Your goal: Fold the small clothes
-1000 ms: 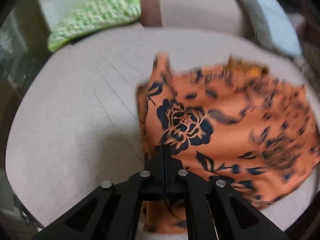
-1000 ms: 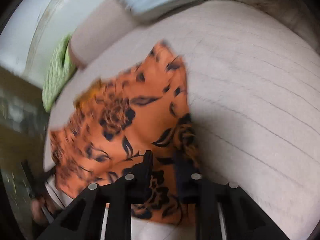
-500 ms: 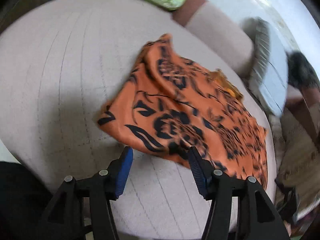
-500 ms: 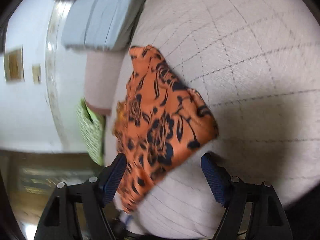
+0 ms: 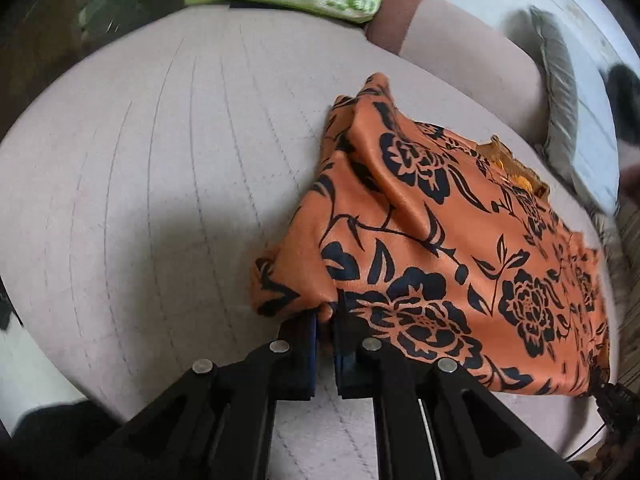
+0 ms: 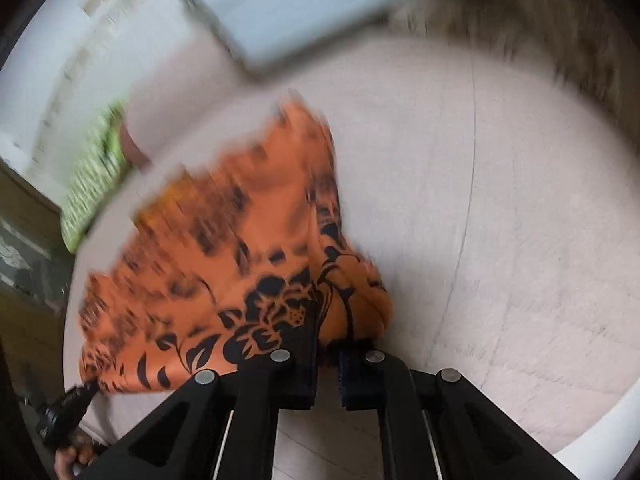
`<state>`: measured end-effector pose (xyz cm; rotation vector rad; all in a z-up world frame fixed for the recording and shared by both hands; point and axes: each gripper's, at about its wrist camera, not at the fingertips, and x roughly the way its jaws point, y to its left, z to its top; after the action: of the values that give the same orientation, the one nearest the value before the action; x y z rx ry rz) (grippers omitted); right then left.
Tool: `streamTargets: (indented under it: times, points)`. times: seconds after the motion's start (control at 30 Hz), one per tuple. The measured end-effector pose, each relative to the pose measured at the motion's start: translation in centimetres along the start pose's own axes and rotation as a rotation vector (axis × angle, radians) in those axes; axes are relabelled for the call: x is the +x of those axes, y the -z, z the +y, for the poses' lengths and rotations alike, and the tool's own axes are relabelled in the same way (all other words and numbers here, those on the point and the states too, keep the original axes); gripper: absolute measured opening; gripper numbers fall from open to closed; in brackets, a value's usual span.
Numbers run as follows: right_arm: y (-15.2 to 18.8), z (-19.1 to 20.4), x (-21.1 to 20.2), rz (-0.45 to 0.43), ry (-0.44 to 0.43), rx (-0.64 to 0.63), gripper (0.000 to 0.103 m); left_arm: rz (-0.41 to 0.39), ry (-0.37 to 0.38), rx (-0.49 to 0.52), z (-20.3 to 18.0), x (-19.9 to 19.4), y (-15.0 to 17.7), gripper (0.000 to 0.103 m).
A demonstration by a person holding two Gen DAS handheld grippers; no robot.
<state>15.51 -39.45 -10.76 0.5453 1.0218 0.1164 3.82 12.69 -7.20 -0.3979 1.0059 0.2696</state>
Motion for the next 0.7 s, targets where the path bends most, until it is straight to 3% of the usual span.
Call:
streamTargets:
  times: [0.07,0.13,0.2,0.27,0.37,0.43,0.5,0.57,0.63,0.7]
  points:
    - [-0.7,-0.1,-0.9,-0.026,-0.068,0.021,0.01,0.003,0.01,0.006,-0.3,-0.7,-0.5,0.009]
    - [-0.9,-0.7,-1.2,-0.008,-0.107,0.068,0.017,0.037,0.058,-0.031,0.1,-0.9,-1.0,0.014]
    - [-0.9,-1.9,-1.9,0.003,-0.169,0.128,0.017,0.046,0.091,-0.056,0.7,-1.8,-1.1,0.017]
    - [-0.3,-2.7,-3.1,-0.022,-0.172,0.14,0.017,0.013,0.079,-0.061,1.3,-3.5,-1.1,0.025]
    - [0.2,-3.4,-5.8,-0.104,-0.151,0.169,0.018,-0.086,0.016,-0.051,1.1,-6.0,-1.5,0.047]
    - [-0.1,-3.0,-7.6,-0.16,-0.189,0.171,0.02,-0.146,0.005,-0.002,-0.1,-7.1,-2.4,0.048]
    - [-0.9,-1.3,-8.6,-0.193,-0.23,0.126,0.02,-0.173,0.013,0.07,-1.9,-7.4,-3.1,0.057]
    - [-1.9,0.5,-8.2,-0.175,-0.284,0.071,0.031,-0.182,0.041,0.124,-3.6,-7.0,-3.7,0.06]
    - [-2.8,1.6,-6.4,-0.13,-0.34,0.044,0.07,-0.174,0.051,0.18,-5.3,-5.7,-4.1,0.061]
    - [-3.8,1.4,-3.5,-0.083,-0.318,0.048,0.072,-0.154,0.043,0.22,-6.2,-4.3,-4.1,0.061]
